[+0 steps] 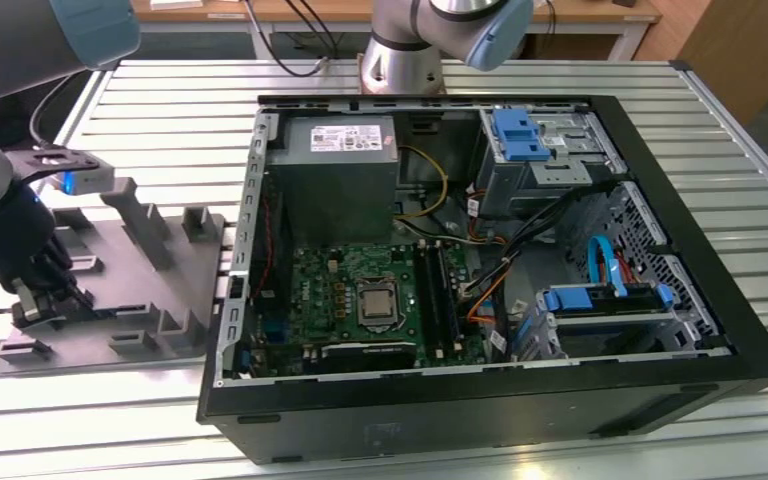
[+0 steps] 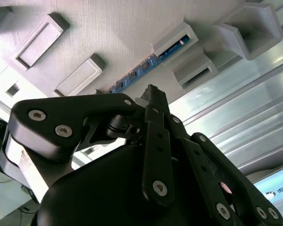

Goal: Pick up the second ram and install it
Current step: 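Pick up the second ram and move it above second insertion slot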

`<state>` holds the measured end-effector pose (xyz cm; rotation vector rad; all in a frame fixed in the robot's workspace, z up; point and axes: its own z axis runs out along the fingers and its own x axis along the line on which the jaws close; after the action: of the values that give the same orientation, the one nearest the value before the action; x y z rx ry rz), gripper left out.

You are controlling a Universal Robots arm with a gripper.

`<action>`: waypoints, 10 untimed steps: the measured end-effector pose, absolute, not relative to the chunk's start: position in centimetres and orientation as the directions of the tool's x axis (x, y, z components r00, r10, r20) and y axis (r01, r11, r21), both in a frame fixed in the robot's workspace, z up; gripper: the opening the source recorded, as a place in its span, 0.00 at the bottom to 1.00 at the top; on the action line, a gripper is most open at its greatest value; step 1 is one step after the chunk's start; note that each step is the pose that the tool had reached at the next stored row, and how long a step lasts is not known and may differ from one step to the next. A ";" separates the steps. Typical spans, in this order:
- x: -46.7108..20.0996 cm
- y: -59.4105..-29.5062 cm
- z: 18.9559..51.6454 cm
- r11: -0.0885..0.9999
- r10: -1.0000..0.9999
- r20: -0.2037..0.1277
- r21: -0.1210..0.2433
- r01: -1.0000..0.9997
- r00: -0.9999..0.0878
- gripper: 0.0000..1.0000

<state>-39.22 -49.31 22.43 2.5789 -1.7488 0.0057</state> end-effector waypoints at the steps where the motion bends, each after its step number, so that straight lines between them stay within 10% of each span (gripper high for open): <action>1: -39.2 -49.3 22.4 -0.360 -0.932 0.017 0.019 -0.933 0.361 0.10; 10: -39.2 -49.3 22.4 -0.261 -0.965 0.017 0.019 -0.965 0.262 0.10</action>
<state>-39.22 -49.31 22.43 2.4746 -1.8932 0.0034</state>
